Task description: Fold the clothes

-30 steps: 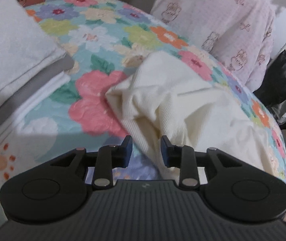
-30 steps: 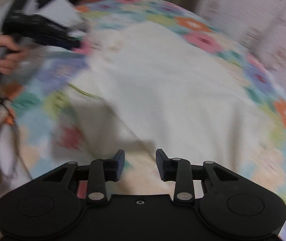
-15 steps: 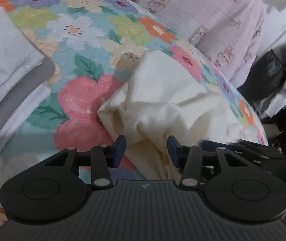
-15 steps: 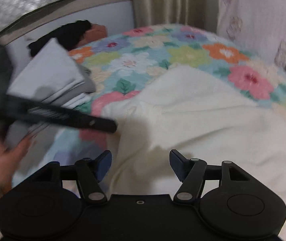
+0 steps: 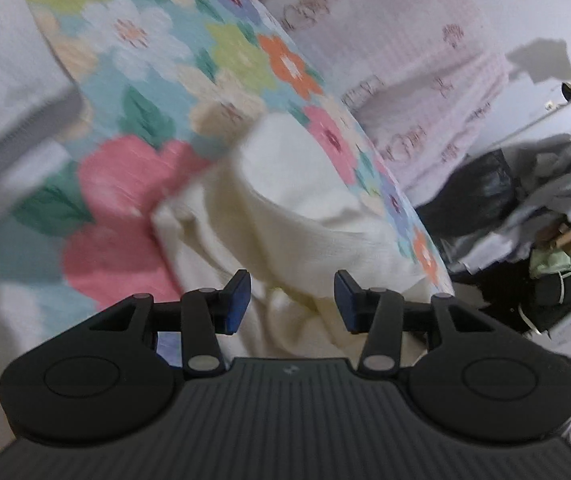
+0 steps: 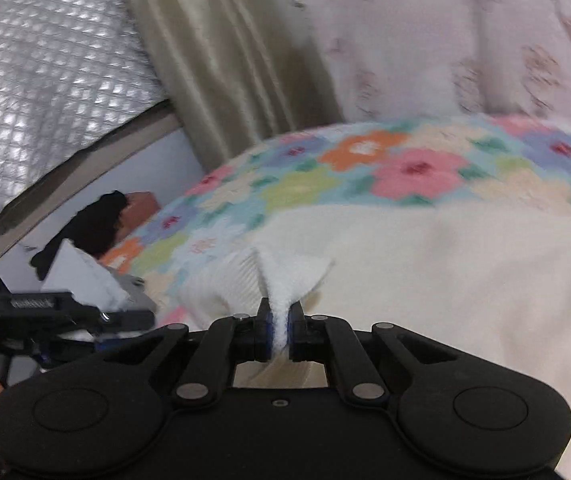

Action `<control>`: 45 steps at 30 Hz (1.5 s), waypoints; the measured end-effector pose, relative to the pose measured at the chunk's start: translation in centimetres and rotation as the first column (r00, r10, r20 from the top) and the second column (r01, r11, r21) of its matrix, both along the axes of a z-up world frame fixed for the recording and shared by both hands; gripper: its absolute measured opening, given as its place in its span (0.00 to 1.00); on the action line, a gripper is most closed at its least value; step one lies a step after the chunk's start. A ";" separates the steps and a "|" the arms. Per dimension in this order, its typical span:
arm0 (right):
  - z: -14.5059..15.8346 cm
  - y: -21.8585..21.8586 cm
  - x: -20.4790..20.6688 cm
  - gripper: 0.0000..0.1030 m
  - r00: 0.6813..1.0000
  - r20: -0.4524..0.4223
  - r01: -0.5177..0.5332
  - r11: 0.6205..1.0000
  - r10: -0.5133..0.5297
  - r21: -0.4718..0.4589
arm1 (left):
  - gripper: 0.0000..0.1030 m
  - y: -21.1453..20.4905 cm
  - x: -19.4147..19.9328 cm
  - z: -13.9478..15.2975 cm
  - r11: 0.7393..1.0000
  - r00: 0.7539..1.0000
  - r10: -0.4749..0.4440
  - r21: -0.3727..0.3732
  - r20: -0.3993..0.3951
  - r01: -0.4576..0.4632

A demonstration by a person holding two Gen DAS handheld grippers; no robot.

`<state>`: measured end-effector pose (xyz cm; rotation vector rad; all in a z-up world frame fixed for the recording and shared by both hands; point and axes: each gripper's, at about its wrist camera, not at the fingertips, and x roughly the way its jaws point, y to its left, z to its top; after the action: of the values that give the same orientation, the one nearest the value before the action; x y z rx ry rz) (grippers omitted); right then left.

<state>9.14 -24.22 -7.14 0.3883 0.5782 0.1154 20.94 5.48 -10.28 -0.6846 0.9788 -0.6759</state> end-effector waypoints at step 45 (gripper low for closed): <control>12.6 1.3 5.1 0.07 0.966 0.043 -0.260 0.956 0.257 0.134 | 0.54 -8.0 -4.9 4.1 0.958 0.819 -0.268 0.049 0.508 0.283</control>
<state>14.29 -22.90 5.48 0.4438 0.5962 0.4132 16.07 -2.50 -6.22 -0.3520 0.5727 -1.0678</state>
